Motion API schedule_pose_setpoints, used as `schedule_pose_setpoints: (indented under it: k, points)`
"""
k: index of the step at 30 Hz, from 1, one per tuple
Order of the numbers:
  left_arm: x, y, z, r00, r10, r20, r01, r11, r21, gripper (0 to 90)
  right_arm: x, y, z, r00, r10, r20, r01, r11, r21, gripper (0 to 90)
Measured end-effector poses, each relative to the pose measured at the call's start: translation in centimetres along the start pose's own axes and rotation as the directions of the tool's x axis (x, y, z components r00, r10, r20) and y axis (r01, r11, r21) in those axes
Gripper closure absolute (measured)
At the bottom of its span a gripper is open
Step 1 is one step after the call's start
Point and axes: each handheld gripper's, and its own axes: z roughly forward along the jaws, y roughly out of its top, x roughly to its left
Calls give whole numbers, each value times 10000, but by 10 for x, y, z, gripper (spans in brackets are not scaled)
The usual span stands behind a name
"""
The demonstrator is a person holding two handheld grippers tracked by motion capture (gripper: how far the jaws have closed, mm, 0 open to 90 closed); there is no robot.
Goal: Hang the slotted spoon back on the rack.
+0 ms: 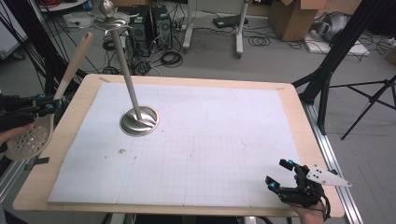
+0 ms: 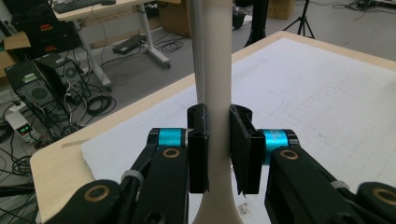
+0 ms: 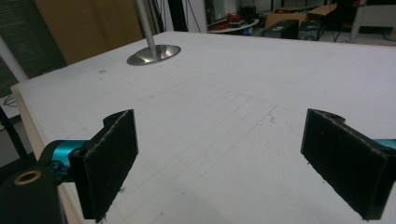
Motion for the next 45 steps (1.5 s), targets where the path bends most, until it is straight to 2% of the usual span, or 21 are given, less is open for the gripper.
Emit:
schedule_pose_setpoints:
  k: [10, 24, 31, 45]
  points:
    - [11, 5, -1, 9998, 10, -186, -10, 10000, -15, 777, -2, -3, -4, 9999, 89, 143, -90, 10000, 13, 100]
    - [27, 2, -1, 9992, -380, -88, 378, 9990, -235, 776, -3, -9, -8, 9993, 176, 335, -181, 9997, 166, 100]
    - [29, 1, 1, 9991, -393, -168, 391, 9991, -144, 776, -3, -11, -9, 9991, 211, 355, -219, 9995, 224, 100]
    - [31, 2, 10, 9989, -464, 55, 465, 9988, -156, 776, -3, -10, -7, 9995, 136, 297, -143, 9996, 238, 99]
